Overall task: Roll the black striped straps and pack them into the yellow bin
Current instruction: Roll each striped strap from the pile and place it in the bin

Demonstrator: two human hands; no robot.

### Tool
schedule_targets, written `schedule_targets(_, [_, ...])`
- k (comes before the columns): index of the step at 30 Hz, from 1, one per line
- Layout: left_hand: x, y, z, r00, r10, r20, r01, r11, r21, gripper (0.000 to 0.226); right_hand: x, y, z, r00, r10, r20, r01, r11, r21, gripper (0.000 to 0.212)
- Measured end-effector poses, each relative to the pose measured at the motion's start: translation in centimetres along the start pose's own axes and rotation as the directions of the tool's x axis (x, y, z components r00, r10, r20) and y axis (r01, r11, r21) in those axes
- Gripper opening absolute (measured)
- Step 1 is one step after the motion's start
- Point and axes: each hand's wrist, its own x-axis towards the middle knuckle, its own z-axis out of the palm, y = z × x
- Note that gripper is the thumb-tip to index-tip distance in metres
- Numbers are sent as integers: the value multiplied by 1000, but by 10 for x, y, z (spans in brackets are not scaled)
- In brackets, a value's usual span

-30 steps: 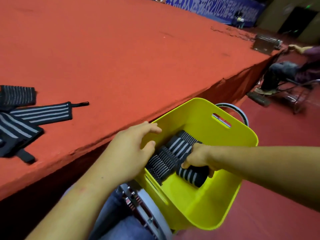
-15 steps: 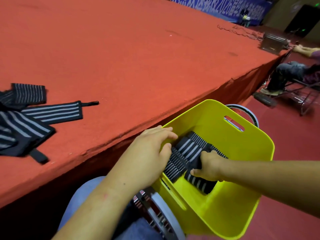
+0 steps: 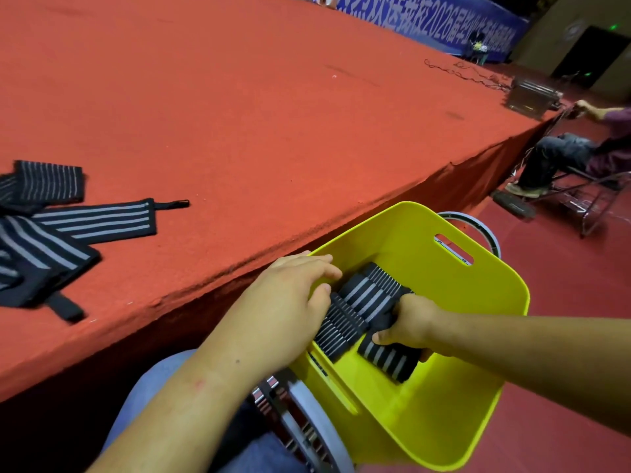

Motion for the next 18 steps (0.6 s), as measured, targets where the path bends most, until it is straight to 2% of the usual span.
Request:
schedule_targets(5, [0, 1, 0, 1000, -17, 4, 17, 1000, -3, 31, 1, 9, 1, 1000, 2, 10, -2, 999, 40, 56])
schedule_targets(11, [0, 1, 1, 999, -36, 12, 36, 999, -4, 31, 9, 2, -2, 993, 64, 99, -77, 988, 134, 84])
schedule_targets(18, [-1, 0, 0, 998, -58, 23, 58, 998, -8, 32, 21, 9, -18, 948, 151, 281, -154, 988, -10, 100])
